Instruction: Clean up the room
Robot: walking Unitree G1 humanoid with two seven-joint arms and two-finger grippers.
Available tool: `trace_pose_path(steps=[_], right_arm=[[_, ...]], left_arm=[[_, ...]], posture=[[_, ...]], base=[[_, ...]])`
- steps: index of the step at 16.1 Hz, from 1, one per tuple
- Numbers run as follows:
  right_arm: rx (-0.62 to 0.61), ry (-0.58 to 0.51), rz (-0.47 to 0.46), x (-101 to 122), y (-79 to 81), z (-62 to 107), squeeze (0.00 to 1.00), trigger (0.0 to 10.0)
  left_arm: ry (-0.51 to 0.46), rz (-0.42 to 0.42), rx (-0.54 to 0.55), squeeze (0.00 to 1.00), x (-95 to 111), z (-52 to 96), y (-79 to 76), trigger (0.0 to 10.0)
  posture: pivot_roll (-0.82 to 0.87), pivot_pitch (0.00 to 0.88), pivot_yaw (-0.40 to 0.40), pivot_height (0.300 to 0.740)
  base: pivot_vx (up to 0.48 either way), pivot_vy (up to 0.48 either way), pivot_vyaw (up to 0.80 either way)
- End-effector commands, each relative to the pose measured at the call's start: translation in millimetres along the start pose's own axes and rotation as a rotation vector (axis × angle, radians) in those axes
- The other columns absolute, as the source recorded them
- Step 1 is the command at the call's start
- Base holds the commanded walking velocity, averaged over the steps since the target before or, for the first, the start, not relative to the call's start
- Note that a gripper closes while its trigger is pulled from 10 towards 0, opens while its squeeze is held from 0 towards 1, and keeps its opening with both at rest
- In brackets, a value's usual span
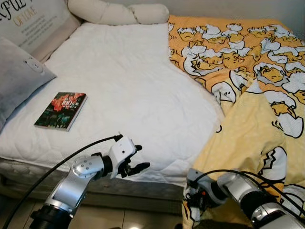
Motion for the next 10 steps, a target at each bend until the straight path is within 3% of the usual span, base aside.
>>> trace_pose_path(steps=[1,7,9,10], right_arm=[[-0.048,-0.036,-0.016,10,-6.9,3.7,1.00,10.0],[0.047,-0.064,0.034,18,-5.2,18.1,1.00,10.0],[-0.037,-0.123,0.003,30,-15.5,23.5,1.00,10.0],[-0.242,-0.222,-0.088,47,-36.8,31.9,1.00,10.0]], left_arm=[[0.004,-0.023,-0.009,0.00,4,-1.7,1.5,10.0],[0.001,-0.036,-0.001,0.00,7,-3.5,7.7,10.0],[-0.005,-0.037,0.008,0.00,9,-3.5,9.4,10.0],[-0.008,-0.034,0.016,0.00,9,-2.5,10.4,10.0]], posture=[[0.00,0.000,0.045,0.740],[-0.01,0.000,0.044,0.740],[0.00,0.000,0.036,0.740],[0.00,0.000,0.030,0.740]], base=[[0.000,0.000,0.00],[0.000,0.000,0.00],[0.000,0.000,0.00],[0.000,0.000,0.00]])
Point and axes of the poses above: a point about 5 cm out from each wrist's last joint towards the gripper, its own z axis pointing back from the gripper into the wrist, its own x axis along the axis of the wrist's last joint, y = z × x, the point moved 1 cm from there along -z, pointing out of the wrist towards the gripper, and after that the axes turned 8 degrees about z, right-handed, at the moved point
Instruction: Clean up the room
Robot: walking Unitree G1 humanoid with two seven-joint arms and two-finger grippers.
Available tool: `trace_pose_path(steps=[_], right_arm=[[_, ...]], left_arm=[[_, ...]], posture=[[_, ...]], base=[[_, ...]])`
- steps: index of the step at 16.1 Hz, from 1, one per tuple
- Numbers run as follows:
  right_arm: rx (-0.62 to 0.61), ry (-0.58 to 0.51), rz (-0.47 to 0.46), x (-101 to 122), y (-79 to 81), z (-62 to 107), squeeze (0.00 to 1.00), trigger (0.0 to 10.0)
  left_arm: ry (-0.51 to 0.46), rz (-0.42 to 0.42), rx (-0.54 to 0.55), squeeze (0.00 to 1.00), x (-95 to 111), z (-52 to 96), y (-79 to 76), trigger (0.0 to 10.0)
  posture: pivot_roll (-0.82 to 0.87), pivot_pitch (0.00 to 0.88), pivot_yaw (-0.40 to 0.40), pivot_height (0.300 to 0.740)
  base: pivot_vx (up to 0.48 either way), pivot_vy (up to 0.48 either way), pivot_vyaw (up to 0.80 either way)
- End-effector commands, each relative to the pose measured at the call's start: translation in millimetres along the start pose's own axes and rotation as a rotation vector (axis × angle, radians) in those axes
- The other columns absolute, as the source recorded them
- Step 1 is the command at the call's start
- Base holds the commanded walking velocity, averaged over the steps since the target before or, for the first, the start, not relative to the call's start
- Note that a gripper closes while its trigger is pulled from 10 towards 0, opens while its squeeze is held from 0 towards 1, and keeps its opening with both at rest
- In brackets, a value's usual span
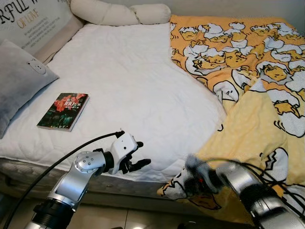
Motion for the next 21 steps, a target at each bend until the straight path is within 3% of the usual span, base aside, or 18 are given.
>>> trace_pose_path(steps=[1,3,4,7,10,13,14,15,16,17,18,19,21], right_arm=[[-0.130,-0.068,-0.045,16,-16.1,7.0,1.00,10.0],[-0.449,-0.161,-0.169,31,-44.8,19.8,1.00,10.0],[-0.486,-0.162,-0.186,31,-47.7,21.6,1.00,10.0],[-0.805,-0.165,-0.311,31,-67.9,36.3,1.00,10.0],[-0.969,-0.125,-0.462,22,-70.2,37.1,1.00,10.0],[-1.000,-0.092,-0.499,20,-63.3,26.3,1.00,10.0],[-0.991,-0.080,-0.489,20,-61.4,23.5,0.28,10.0],[-0.975,-0.075,-0.487,20,-59.8,21.2,0.08,10.0],[-0.949,-0.056,-0.507,17,-56.2,16.7,0.00,10.0],[-0.929,-0.021,-0.568,11,-51.3,11.9,0.00,9.9],[-0.917,-0.008,-0.613,7,-48.6,9.6,0.00,7.8],[-0.904,-0.003,-0.640,4,-46.5,7.7,0.00,4.5],[-0.882,-0.012,-0.658,1,-44.0,5.2,0.00,1.2]], left_arm=[[-0.005,-0.019,0.018,0.00,3,2.1,4.3,10.0],[-0.005,-0.013,0.023,0.00,1,3.7,3.5,10.0],[-0.005,-0.013,0.023,0.00,1,3.7,3.3,10.0],[-0.007,-0.010,0.025,0.00,1,3.4,2.6,10.0],[-0.007,-0.010,0.024,0.00,1,3.6,2.4,10.0],[-0.004,-0.010,0.022,0.00,1,4.8,2.0,10.0],[-0.003,-0.009,0.022,0.00,1,5.0,1.5,10.0],[-0.003,-0.009,0.022,0.00,1,5.2,1.4,10.0],[-0.002,-0.008,0.022,0.00,0,5.3,1.0,10.0],[-0.002,-0.007,0.020,0.00,1,5.2,0.9,10.0],[-0.002,-0.007,0.019,0.00,2,4.8,0.6,10.0],[-0.005,-0.006,0.018,0.00,3,4.2,0.0,10.0],[-0.008,-0.004,0.015,0.00,3,3.5,-2.6,10.0]], posture=[[0.00,0.000,0.029,0.740],[0.00,0.000,0.024,0.740],[0.00,0.000,0.024,0.740],[0.01,0.000,0.023,0.740],[0.01,0.000,0.024,0.740],[0.02,0.000,0.024,0.740],[0.02,0.000,0.023,0.740],[0.02,0.000,0.024,0.740],[0.02,0.000,0.026,0.740],[0.03,0.000,0.028,0.740],[0.03,0.000,0.029,0.740],[0.03,0.005,0.023,0.740],[0.04,0.019,0.011,0.740]], base=[[0.000,0.000,0.00],[0.000,0.000,0.00],[0.000,0.000,0.00],[0.000,0.000,0.00],[0.000,0.000,0.00],[0.000,0.000,0.00],[0.000,0.000,0.00],[0.000,0.000,0.00],[0.000,0.000,0.00],[0.000,0.000,0.00],[0.000,0.000,0.00],[0.000,0.000,0.00],[0.000,0.000,0.00]])
Point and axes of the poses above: a point about 5 cm out from each wrist's last joint towards the gripper, its own z axis pointing back from the gripper into the wrist, its own x axis along the axis of the wrist's last joint, y = z × x, the point moved 1 cm from there along -z, pointing out of the wrist towards the gripper, and after that the axes turned 8 degrees about z, right-handed, at the moved point
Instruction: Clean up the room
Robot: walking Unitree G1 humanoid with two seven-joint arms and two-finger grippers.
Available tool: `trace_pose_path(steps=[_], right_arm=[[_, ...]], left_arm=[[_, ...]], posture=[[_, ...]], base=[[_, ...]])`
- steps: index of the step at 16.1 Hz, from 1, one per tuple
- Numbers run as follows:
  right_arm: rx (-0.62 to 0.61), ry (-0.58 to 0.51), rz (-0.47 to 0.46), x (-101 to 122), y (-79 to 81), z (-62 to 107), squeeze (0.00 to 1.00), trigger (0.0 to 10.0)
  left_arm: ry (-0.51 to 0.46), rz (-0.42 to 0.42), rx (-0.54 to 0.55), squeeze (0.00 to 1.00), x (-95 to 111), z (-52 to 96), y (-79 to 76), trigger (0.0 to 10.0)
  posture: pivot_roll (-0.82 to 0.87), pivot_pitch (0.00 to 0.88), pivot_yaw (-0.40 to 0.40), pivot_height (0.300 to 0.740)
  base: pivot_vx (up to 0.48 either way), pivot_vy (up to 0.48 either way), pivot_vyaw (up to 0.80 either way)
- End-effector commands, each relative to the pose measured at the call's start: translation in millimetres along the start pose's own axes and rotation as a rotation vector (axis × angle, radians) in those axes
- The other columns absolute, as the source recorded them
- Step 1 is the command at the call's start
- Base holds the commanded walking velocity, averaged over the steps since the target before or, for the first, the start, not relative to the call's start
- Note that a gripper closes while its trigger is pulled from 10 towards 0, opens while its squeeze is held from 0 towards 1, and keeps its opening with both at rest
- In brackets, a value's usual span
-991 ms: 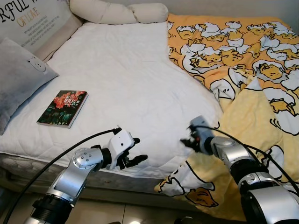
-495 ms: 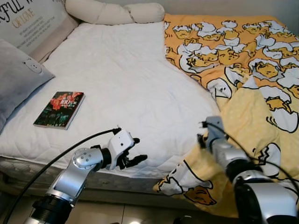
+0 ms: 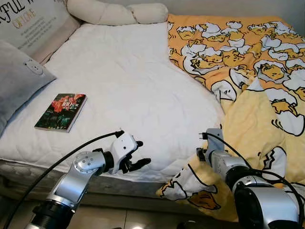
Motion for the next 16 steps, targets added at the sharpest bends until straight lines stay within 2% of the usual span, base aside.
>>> trace_pose_path(steps=[1,12,16], right_arm=[[0.026,0.024,-0.030,-7,2.7,-0.5,0.00,0.0],[0.038,0.043,-0.051,-11,-2.6,-0.8,0.00,0.0],[0.031,0.058,-0.064,-17,-13.9,-1.0,0.00,0.0]], left_arm=[[0.002,0.008,0.005,0.00,-1,1.8,-4.1,10.0],[0.003,0.017,0.014,0.00,-2,1.7,-6.7,10.0],[-0.003,0.020,0.017,0.00,-2,-1.4,-6.7,10.0]], posture=[[0.04,0.027,-0.002,0.740],[0.03,0.020,-0.011,0.740],[0.02,0.000,-0.008,0.740]], base=[[0.000,0.000,0.00],[0.000,0.000,0.00],[0.000,0.000,0.00]])
Point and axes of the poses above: a point about 5 cm out from each wrist's last joint towards the gripper, its own z axis pointing back from the gripper into the wrist, its own x axis along the axis of the wrist's last joint, y = z × x, the point moved 1 cm from there along -z, pointing out of the wrist towards the gripper, and after that the axes turned 8 degrees about z, right-handed, at the moved point
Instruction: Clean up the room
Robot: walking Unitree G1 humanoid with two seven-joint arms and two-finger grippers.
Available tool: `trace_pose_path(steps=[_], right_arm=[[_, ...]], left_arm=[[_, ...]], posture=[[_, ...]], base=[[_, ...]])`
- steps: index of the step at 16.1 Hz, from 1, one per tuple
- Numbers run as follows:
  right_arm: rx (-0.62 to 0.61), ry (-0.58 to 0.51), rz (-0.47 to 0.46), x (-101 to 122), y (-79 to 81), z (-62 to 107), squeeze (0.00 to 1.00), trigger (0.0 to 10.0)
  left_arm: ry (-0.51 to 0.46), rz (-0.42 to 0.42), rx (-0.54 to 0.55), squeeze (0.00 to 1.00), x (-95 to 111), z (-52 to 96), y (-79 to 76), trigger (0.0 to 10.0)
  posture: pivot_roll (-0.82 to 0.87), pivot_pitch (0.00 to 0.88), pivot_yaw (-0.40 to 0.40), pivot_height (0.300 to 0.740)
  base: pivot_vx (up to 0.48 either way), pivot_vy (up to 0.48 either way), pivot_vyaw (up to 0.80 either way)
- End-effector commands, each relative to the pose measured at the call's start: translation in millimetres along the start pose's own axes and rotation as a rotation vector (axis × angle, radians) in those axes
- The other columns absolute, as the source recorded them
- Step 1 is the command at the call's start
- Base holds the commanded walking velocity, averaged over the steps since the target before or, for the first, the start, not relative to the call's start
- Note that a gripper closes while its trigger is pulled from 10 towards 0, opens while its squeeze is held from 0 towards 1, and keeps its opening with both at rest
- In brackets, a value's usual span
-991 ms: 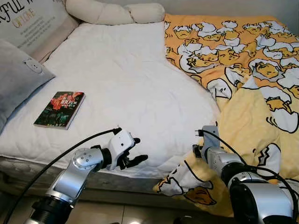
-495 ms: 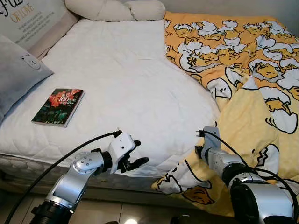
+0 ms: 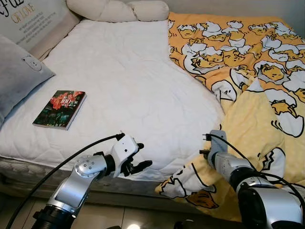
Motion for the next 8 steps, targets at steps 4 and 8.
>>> trace_pose_path(steps=[4,8], right_arm=[[0.075,0.020,0.012,-9,-5.6,0.1,0.00,0.0],[0.492,-0.050,0.296,-14,18.0,7.5,0.00,0.0]], left_arm=[[-0.001,-0.021,-0.006,0.00,4,-2.5,2.8,10.0],[0.002,-0.022,-0.005,0.00,0,0.1,1.3,10.0]], posture=[[0.02,0.000,-0.002,0.740],[0.01,0.000,0.000,0.740]], base=[[0.000,0.000,0.00],[0.000,0.000,0.00]])
Point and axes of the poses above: a point about 5 cm out from each wrist's last joint towards the gripper, its own z axis pointing back from the gripper into the wrist, its own x axis along the axis of the wrist's last joint, y = z × x, the point moved 1 cm from there along -z, pointing out of the wrist towards the gripper, and after that the axes turned 8 degrees about z, right-handed, at the moved point
